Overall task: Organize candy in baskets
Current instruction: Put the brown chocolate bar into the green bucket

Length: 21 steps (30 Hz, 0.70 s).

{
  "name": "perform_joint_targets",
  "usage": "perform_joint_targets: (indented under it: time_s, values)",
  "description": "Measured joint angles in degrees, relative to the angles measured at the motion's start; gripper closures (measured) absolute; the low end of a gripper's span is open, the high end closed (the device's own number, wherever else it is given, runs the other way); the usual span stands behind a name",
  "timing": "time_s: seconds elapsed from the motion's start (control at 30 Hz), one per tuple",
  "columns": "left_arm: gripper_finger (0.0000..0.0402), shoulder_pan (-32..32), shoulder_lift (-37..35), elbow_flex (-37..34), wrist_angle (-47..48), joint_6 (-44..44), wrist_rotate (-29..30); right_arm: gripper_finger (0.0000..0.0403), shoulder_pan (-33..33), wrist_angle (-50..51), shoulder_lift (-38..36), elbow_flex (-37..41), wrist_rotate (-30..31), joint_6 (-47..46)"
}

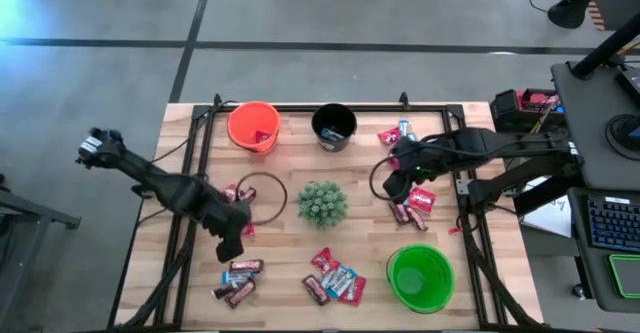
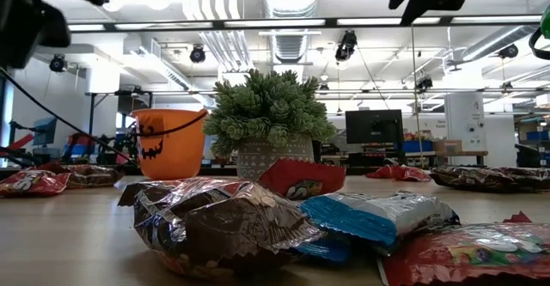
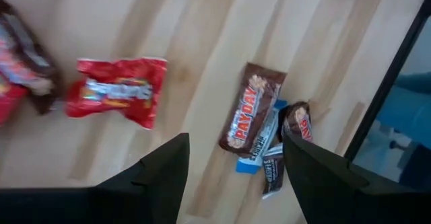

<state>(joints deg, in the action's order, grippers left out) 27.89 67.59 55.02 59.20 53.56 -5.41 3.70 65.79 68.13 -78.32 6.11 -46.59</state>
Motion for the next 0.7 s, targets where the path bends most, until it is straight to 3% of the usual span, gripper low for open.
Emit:
perform_joint_targets:
  time_s: [0.3, 0.7]
  values:
    - [0.0180, 7.51, 9.48, -1.44, -6.33, 1.07, 0.03, 0.0222, 0.00, 1.70, -1.90, 0.00, 0.00, 0.02]
    - [0.0180, 8.33, 16.91, -1.37, -11.15, -3.42, 0.26, 0.0222, 0.00, 1.69, -2.11, 0.00, -0.11, -0.26]
